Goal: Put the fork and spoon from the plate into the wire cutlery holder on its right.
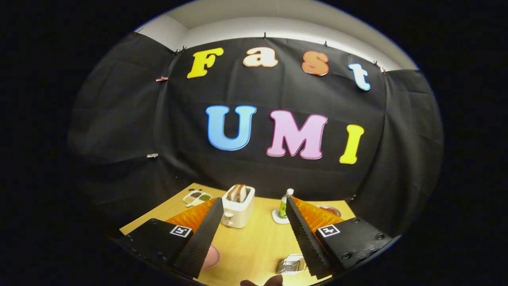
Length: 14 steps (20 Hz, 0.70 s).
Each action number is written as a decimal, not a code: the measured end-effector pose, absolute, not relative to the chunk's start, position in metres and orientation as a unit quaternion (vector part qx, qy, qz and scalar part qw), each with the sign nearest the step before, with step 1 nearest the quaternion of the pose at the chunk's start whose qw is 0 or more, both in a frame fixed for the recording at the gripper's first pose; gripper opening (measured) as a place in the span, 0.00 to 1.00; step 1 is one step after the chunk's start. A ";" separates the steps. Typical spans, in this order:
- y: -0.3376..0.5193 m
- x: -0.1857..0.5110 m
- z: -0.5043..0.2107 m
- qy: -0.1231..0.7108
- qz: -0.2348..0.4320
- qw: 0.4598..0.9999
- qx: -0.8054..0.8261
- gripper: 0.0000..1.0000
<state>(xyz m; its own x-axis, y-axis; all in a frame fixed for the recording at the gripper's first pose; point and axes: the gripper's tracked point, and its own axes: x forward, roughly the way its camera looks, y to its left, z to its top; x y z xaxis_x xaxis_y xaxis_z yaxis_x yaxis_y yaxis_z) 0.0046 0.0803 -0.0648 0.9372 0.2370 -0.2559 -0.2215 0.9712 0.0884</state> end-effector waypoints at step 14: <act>0.230 -0.068 -0.287 0.482 0.259 0.836 0.049 0.89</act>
